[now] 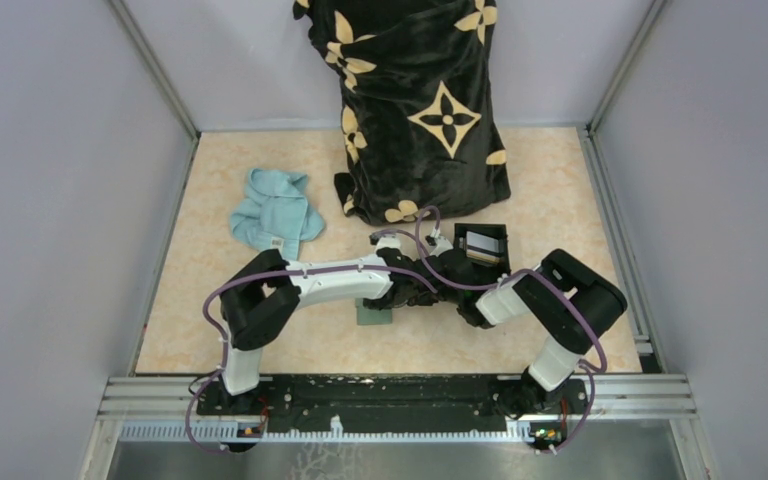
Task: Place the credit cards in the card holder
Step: Close the card holder at the center of the board.
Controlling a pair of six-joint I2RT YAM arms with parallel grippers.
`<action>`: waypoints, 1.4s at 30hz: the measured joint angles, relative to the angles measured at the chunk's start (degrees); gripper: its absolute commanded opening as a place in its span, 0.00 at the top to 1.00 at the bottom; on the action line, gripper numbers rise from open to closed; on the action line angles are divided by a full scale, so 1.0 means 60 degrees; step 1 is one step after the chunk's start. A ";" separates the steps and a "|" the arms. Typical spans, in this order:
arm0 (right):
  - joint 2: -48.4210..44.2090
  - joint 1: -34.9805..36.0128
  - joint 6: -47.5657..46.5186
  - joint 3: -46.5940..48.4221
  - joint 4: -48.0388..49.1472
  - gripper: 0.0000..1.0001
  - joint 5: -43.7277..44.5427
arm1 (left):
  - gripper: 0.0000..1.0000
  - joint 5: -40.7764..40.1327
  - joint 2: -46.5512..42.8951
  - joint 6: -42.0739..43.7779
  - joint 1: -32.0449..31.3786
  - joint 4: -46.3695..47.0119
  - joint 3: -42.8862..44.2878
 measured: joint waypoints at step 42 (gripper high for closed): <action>0.0142 -0.0346 0.0171 -0.0069 0.0248 0.90 -0.0270 | 0.93 0.0153 0.0492 0.1472 0.0033 0.0157 0.0393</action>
